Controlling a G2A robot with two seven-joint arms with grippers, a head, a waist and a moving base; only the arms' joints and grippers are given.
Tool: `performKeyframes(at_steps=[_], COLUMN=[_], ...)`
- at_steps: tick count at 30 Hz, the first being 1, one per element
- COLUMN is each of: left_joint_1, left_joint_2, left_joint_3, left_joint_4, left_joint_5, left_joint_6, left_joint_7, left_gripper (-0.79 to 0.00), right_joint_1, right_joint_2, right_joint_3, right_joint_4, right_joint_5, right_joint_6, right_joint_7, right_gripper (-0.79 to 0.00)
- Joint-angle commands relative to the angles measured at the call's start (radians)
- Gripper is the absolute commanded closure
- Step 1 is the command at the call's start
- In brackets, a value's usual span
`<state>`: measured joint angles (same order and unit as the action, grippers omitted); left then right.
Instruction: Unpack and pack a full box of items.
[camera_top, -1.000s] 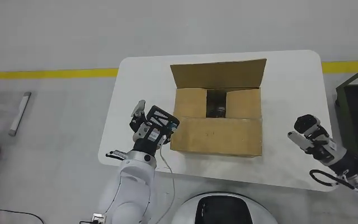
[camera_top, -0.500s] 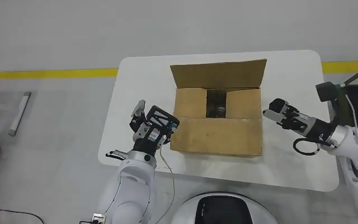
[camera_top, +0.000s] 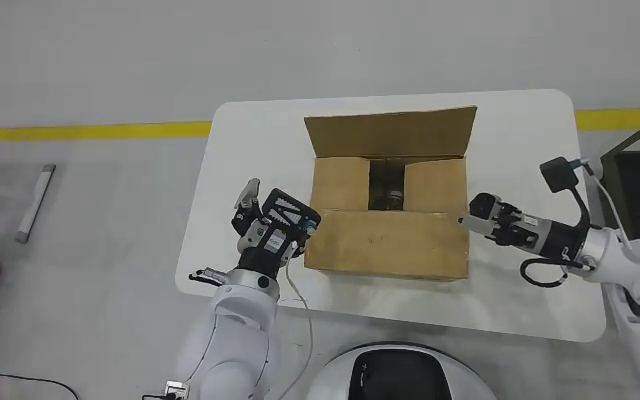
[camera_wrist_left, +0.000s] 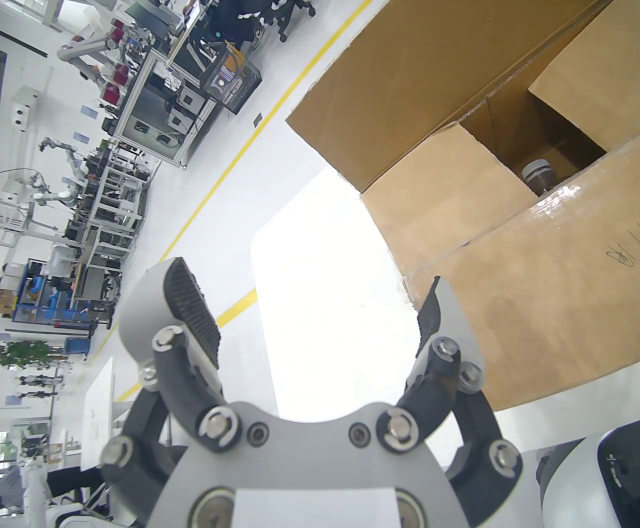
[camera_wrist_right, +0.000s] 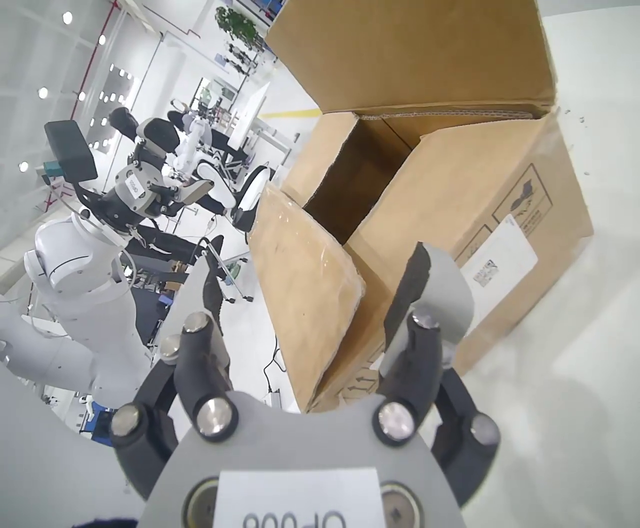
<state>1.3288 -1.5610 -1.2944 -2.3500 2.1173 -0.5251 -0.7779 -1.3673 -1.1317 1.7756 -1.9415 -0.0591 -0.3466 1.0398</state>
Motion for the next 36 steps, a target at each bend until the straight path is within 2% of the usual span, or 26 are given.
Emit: performKeyframes(at_steps=[1, 3, 6, 7, 8, 11, 13, 15, 19, 22, 23, 29, 36], left_joint_1=[0.000, 0.000, 0.000, 0.000, 0.000, 0.000, 0.000, 0.000, 0.000, 0.000, 0.000, 0.000, -0.015], left_joint_2=[0.000, 0.000, 0.000, 0.000, 0.000, 0.000, 0.000, 0.000, 0.000, 0.000, 0.000, 0.000, 0.007], left_joint_3=[0.000, 0.000, 0.000, 0.000, 0.000, 0.000, 0.000, 0.000, 0.000, 0.000, 0.000, 0.000, -0.019], left_joint_4=[0.000, 0.000, 0.000, 0.000, 0.000, 0.000, 0.000, 0.000, 0.000, 0.000, 0.000, 0.000, 0.000], left_joint_5=[0.000, 0.000, 0.000, 0.000, 0.000, 0.000, 0.000, 0.000, 0.000, 0.000, 0.000, 0.000, 0.024], left_joint_6=[0.000, 0.000, 0.000, 0.000, 0.000, 0.000, 0.000, 0.000, 0.000, 0.000, 0.000, 0.000, 0.035], left_joint_7=[0.000, 0.000, 0.000, 0.000, 0.000, 0.000, 0.000, 0.000, 0.000, 0.000, 0.000, 0.000, 0.057], left_gripper=[-0.785, -0.785, -0.785, -0.785, -0.785, -0.785, -0.785, -0.785, -0.785, -0.785, -0.785, -0.785, -0.785], right_joint_1=[-0.008, -0.015, -0.025, -0.028, -0.030, -0.037, -0.041, -0.047, -0.052, -0.053, -0.058, -0.094, -0.130], right_joint_2=[0.003, 0.006, 0.010, 0.012, 0.013, 0.017, 0.019, 0.022, 0.029, 0.035, 0.036, 0.045, 0.052], right_joint_3=[0.003, 0.006, 0.003, -0.001, -0.003, -0.004, -0.005, -0.010, -0.016, -0.008, -0.005, -0.008, -0.014], right_joint_4=[-0.006, -0.012, -0.023, -0.029, -0.034, -0.046, -0.050, -0.051, -0.062, -0.083, -0.091, -0.170, -0.225], right_joint_5=[0.002, 0.005, 0.014, 0.018, 0.021, 0.027, 0.034, 0.040, 0.050, 0.020, 0.008, -0.057, -0.140], right_joint_6=[0.001, 0.001, 0.001, -0.002, -0.002, -0.001, -0.001, -0.001, -0.005, -0.034, -0.046, -0.133, -0.246], right_joint_7=[-0.002, -0.004, 0.000, 0.004, 0.004, 0.001, 0.002, 0.011, 0.035, 0.041, 0.036, 0.021, -0.030], right_gripper=[-0.736, -0.699, -0.693, -0.597, -0.573, -0.582, -0.526, -0.382, -0.314, -0.031, 0.000, 0.000, 0.000])
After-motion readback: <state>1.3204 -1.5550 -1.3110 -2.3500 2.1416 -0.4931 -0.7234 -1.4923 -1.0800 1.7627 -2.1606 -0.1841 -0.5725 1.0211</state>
